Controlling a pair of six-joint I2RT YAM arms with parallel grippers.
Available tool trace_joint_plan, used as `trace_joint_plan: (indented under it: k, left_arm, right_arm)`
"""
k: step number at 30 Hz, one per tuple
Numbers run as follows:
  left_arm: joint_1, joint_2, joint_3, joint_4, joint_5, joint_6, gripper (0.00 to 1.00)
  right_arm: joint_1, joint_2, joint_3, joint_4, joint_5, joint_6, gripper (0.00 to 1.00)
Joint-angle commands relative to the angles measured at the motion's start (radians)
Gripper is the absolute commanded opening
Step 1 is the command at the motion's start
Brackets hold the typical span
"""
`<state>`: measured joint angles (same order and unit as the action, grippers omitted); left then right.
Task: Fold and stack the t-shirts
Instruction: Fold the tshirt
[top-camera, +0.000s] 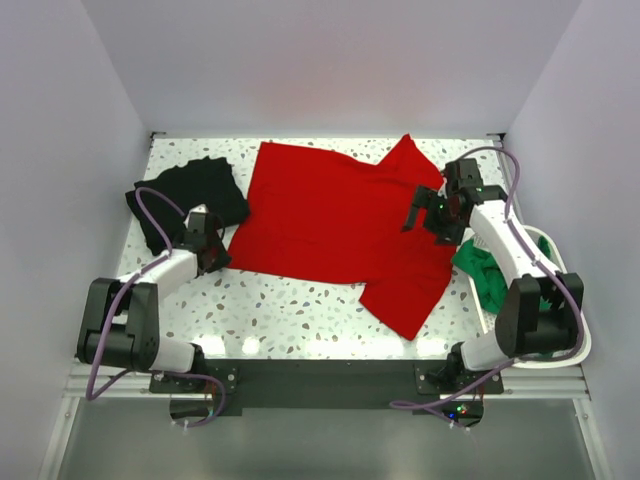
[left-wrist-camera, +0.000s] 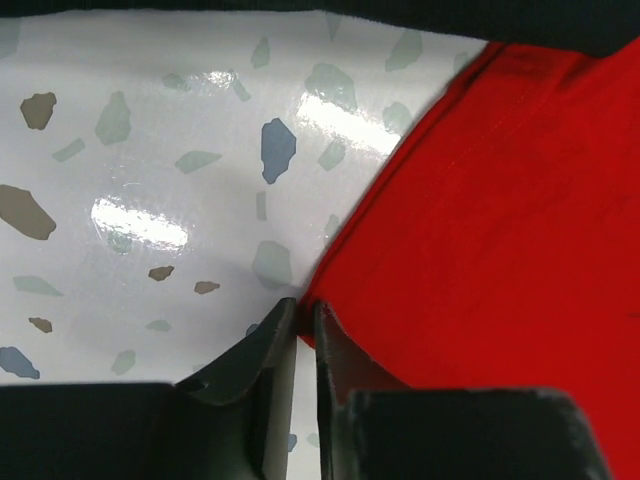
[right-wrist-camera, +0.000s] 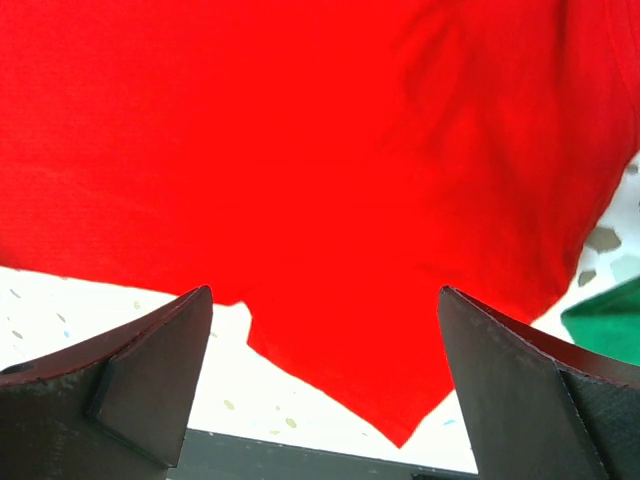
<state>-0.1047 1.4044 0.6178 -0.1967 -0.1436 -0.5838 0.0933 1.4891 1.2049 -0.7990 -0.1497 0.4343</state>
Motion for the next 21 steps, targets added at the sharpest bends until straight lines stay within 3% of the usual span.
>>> trace_joint_plan:
  k: [1, 6, 10, 16, 21]
  left_arm:
    - [0.003, 0.021, 0.002, 0.014, 0.019, 0.006, 0.14]
    - [0.005, 0.019, 0.005, 0.002, 0.033, 0.016, 0.00]
    - [0.005, 0.013, 0.020, -0.015, 0.039, 0.029, 0.00]
    - [0.005, 0.005, 0.023, -0.030, 0.055, 0.045, 0.00]
    - [0.005, 0.005, 0.023, -0.030, 0.076, 0.048, 0.00]
  right_arm:
    - [0.023, -0.064, -0.047, -0.019, -0.002, 0.001, 0.97]
    - [0.126, -0.136, -0.155, -0.049, 0.059, 0.018, 0.95]
    - [0.256, -0.202, -0.304, -0.058, 0.088, 0.111, 0.85]
    - [0.310, -0.377, -0.487, -0.100, 0.099, 0.236, 0.66]
    - [0.336, -0.440, -0.556, -0.143, 0.101, 0.288, 0.60]
